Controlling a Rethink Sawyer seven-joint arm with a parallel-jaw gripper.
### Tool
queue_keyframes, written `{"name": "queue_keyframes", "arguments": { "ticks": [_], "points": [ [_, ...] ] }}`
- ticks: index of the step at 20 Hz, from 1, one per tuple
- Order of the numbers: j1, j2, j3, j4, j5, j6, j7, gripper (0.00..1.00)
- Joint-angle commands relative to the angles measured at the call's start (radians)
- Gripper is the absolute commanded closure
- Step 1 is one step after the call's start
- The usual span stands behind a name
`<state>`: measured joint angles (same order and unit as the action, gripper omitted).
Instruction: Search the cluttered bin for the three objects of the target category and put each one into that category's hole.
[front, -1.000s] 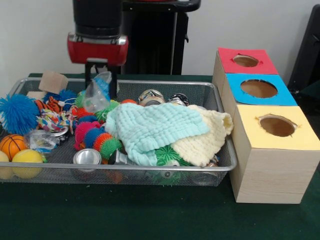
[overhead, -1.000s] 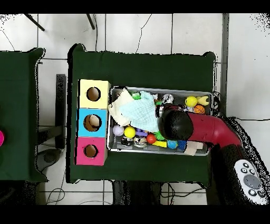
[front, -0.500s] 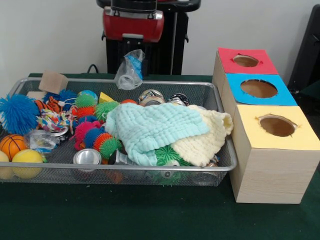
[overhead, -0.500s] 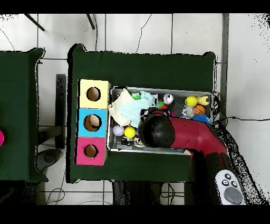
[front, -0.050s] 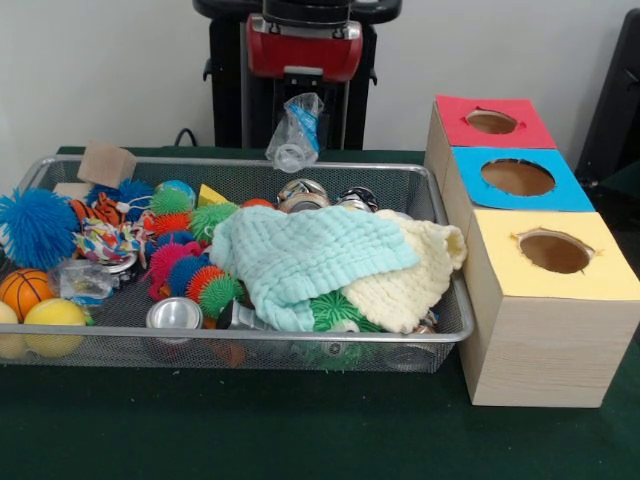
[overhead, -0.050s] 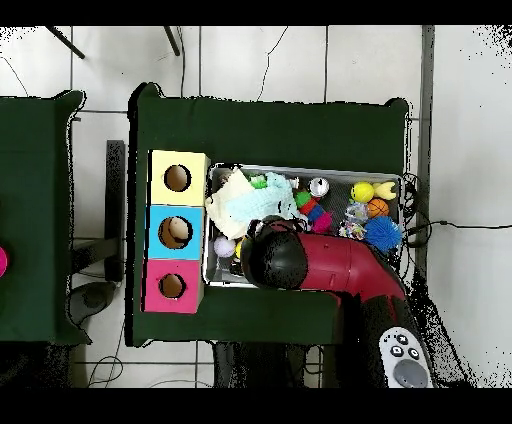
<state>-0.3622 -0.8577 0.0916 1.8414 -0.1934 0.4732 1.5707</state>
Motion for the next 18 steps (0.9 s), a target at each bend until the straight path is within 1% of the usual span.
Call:
{"name": "queue_keyframes", "arguments": {
  "ticks": [1, 4, 8, 13, 16, 18],
  "points": [
    [0.057, 0.052, -0.056, 0.078, 0.069, -0.030, 0.301, 1.00],
    [0.092, 0.052, -0.077, 0.077, 0.093, -0.025, 0.314, 1.00],
    [0.123, 0.053, -0.090, 0.095, 0.124, -0.050, 0.319, 1.00],
    [0.174, 0.047, -0.117, 0.109, 0.163, -0.051, 0.336, 1.00],
    [0.187, 0.050, -0.128, 0.112, 0.182, -0.055, 0.332, 1.00],
    [0.194, 0.060, -0.126, 0.118, 0.190, -0.076, 0.340, 1.00]
  ]
}}
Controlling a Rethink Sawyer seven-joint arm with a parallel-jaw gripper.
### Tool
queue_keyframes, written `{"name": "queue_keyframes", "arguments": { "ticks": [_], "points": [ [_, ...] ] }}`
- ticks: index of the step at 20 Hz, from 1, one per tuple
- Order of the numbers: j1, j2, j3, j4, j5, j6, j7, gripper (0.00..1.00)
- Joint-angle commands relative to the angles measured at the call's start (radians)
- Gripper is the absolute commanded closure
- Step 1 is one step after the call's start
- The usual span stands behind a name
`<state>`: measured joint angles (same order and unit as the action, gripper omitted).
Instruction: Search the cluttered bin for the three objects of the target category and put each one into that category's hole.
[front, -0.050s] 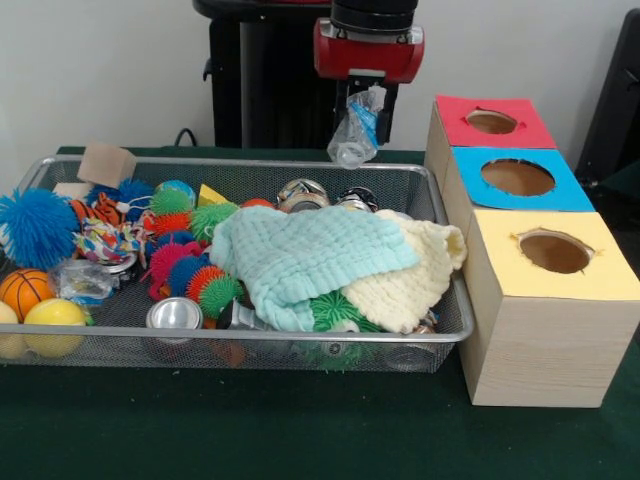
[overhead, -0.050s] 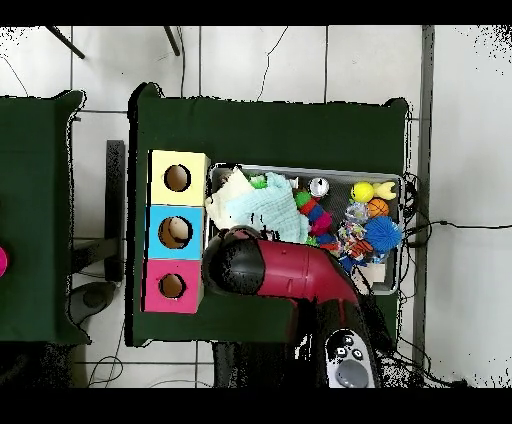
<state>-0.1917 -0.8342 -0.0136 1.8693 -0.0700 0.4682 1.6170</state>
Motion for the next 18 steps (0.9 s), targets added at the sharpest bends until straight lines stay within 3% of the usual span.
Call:
{"name": "queue_keyframes", "arguments": {
  "ticks": [1, 18],
  "points": [
    [0.025, 0.040, -0.020, 0.094, 0.071, -0.083, 0.296, 1.00],
    [0.166, 0.134, -0.065, 0.086, 0.140, -0.183, 0.389, 1.00]
  ]
}}
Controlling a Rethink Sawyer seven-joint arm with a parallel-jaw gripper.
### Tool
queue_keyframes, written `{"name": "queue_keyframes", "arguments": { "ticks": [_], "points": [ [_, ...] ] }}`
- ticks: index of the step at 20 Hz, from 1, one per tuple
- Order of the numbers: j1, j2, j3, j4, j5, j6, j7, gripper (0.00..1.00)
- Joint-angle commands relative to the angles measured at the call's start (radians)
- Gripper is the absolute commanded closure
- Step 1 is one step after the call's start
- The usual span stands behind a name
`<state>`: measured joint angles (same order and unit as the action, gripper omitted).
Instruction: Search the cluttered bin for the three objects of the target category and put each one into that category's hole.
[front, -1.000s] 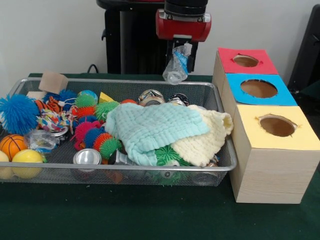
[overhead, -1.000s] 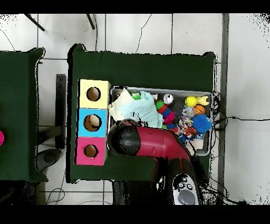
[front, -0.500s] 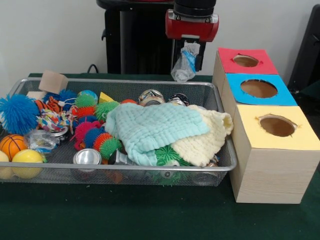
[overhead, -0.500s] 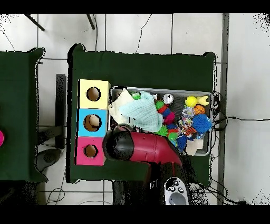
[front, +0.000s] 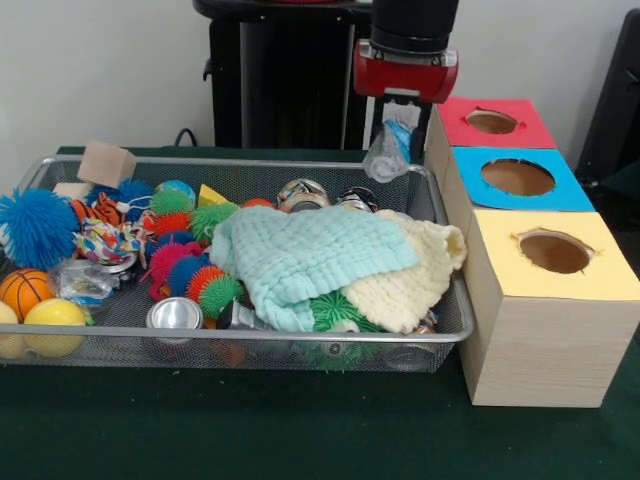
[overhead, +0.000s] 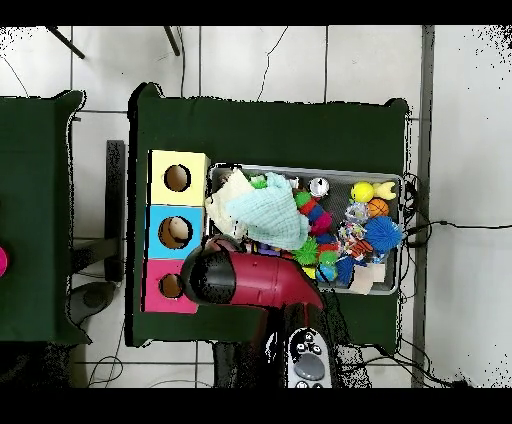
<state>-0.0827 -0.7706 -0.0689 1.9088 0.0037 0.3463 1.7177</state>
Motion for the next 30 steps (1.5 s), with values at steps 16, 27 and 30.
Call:
{"name": "queue_keyframes", "arguments": {
  "ticks": [16, 27, 30],
  "points": [
    [0.203, 0.099, -0.054, 0.027, 0.160, -0.044, 0.343, 1.00],
    [0.239, 0.057, -0.079, 0.036, 0.203, 0.007, 0.342, 1.00],
    [0.246, 0.033, -0.094, 0.035, 0.211, 0.042, 0.334, 1.00]
  ]
}}
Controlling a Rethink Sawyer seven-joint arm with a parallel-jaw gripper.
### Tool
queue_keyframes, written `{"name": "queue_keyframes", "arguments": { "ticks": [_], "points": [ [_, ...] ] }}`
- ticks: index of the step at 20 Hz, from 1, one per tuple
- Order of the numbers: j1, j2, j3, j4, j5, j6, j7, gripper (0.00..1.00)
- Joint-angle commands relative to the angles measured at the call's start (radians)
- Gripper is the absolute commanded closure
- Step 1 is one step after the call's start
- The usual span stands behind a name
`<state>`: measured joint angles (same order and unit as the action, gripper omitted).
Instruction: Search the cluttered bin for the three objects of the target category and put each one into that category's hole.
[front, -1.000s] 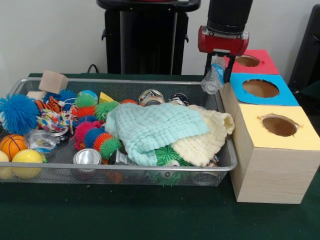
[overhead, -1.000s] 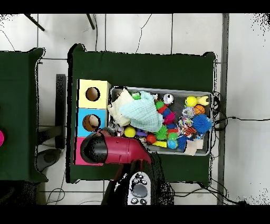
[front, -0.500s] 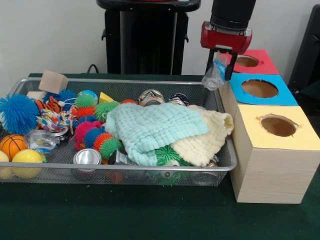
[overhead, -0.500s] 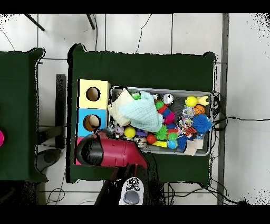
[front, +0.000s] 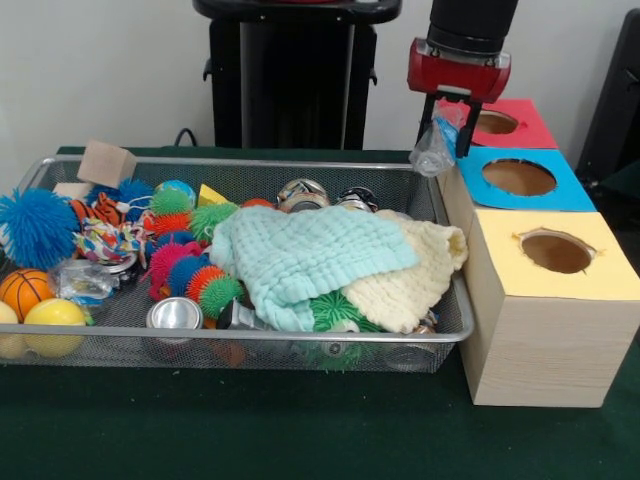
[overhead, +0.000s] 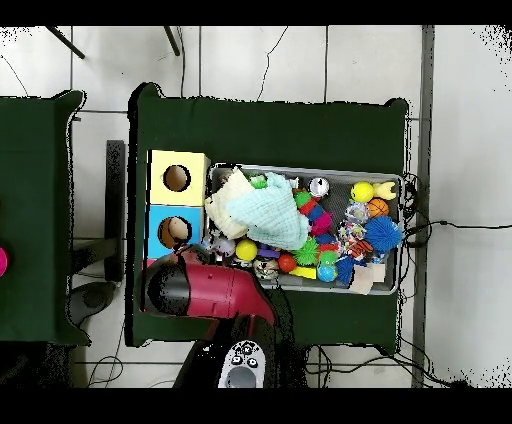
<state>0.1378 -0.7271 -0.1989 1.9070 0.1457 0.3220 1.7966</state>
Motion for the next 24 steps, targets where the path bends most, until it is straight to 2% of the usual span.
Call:
{"name": "queue_keyframes", "arguments": {
  "ticks": [1, 7, 13, 24],
  "points": [
    [0.029, -0.020, 0.028, 0.033, 0.069, 0.086, 0.251, 1.00],
    [0.047, -0.036, 0.011, 0.028, 0.085, 0.107, 0.249, 1.00],
    [0.076, -0.059, -0.029, -0.006, 0.089, 0.177, 0.255, 1.00],
    [0.102, 0.018, -0.024, -0.020, 0.124, 0.094, 0.269, 1.00]
  ]
}}
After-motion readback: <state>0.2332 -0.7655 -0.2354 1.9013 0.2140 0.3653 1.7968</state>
